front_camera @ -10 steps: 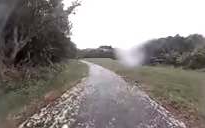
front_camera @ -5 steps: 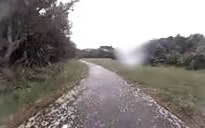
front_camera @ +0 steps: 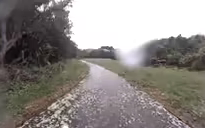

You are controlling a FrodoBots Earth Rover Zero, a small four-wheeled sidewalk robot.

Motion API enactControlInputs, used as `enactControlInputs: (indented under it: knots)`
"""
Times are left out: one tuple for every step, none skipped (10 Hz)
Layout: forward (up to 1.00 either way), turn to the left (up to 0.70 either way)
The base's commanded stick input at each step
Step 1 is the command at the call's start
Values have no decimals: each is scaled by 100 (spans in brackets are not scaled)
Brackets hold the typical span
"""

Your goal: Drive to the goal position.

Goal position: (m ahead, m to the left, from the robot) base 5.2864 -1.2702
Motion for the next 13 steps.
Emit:
enactControlInputs:
  knots:
    - [50, 0]
    - [50, 0]
    - [50, 0]
    - [50, 0]
    - [50, 0]
    - [50, 0]
    - [50, 0]
    - [50, 0]
    - [50, 0]
    - [50, 0]
    - [50, 0]
    - [50, 0]
    - [50, 0]
